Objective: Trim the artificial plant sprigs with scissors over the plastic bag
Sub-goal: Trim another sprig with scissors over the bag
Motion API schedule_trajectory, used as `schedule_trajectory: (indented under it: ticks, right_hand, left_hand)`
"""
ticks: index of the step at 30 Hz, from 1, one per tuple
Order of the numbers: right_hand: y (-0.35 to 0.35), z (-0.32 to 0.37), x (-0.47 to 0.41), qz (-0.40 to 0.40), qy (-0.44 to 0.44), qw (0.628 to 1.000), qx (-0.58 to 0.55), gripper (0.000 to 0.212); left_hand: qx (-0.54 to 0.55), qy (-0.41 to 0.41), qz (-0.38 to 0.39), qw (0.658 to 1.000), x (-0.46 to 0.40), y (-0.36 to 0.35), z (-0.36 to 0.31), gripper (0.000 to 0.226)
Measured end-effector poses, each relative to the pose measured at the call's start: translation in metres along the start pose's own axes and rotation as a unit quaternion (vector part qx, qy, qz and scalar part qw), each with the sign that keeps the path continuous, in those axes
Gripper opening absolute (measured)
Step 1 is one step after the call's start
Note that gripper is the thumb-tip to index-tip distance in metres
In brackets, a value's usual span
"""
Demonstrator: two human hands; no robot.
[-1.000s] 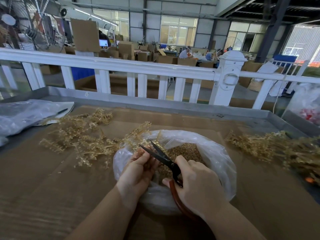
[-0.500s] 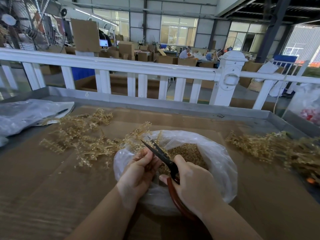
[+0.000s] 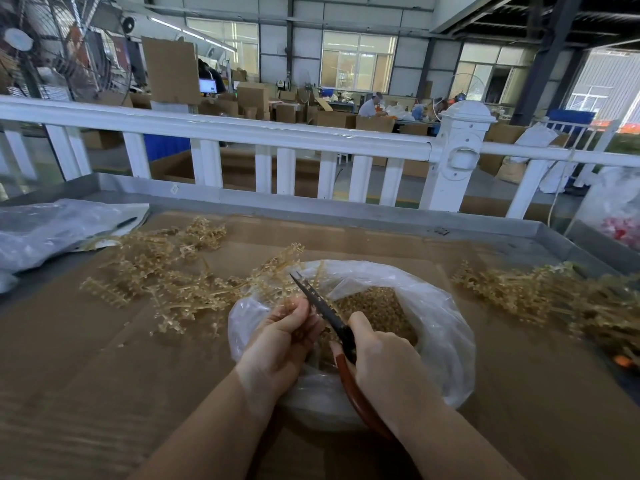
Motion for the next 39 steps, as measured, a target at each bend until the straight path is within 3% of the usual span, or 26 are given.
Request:
schedule_trajectory:
  ticks: [16,23,39]
  right_hand:
    - [0.0019,-0.0036,0.0006,-0.002,-0.008,0.999,-0.053,0.027]
    - [0.0057,-0.0065,-0.0027,-0.006,-0.021,0.997,-0.075,0.031]
    - [0.0066,-0.0089,-0.0023,-0.002,-0.023,0.996,-0.089,0.028]
  left_hand:
    - [0.007,-0.016,-0.005,1.0,-0.0075,0.0048,0.0014,0.004]
    - [-0.03,-0.031,0.035,0.998,-0.0029,-0.0017,-0.0016,0.004]
    - [-0.038,-0.028,0.046,0.998,-0.0018,-0.0042,-0.0016,0.008]
Point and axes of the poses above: each hand's wrist, its own x-axis away from the middle knuckle, its own y-axis out of the back of the hand, z = x × y, the point moved 10 cm from there along -x, towards the middle knuckle, and after that the axes turned 14 degrees about -y, right-handed, at the moved point
